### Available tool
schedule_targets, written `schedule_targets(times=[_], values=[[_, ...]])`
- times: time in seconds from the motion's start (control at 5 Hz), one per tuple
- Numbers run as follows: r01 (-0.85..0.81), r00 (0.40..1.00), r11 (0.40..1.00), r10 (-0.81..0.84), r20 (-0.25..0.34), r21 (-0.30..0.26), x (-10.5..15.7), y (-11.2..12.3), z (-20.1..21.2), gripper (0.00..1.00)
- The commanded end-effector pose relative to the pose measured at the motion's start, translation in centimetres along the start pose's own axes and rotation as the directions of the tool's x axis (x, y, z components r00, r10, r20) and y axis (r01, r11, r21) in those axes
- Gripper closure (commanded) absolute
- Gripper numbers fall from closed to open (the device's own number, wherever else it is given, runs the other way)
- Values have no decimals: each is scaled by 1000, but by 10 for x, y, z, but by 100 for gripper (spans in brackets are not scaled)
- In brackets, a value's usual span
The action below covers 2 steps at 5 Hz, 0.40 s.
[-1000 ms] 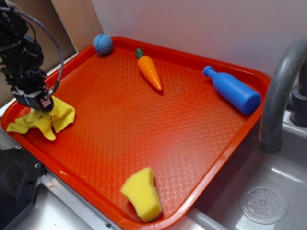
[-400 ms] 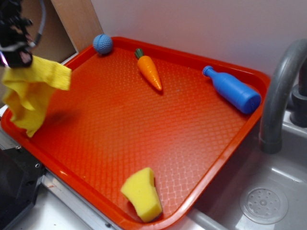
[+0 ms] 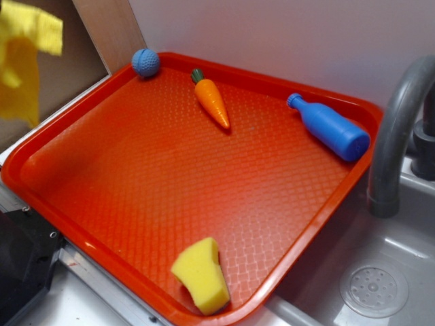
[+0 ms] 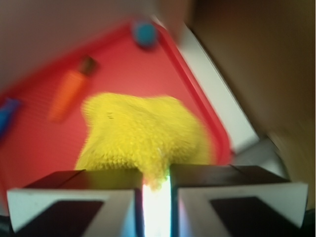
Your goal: Grab the yellow cloth.
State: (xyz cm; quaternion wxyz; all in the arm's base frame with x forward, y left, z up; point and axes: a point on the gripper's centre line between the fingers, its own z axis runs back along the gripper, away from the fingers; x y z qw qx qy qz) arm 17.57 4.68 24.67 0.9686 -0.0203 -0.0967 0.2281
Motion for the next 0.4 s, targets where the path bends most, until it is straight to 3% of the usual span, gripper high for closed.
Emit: schedule_targets(times=[0.0,0.2], values=[[249,968,966,-247,40,-71,13,-49,59,100],[244,970,968,-243,24,-64,7,-50,56,100]])
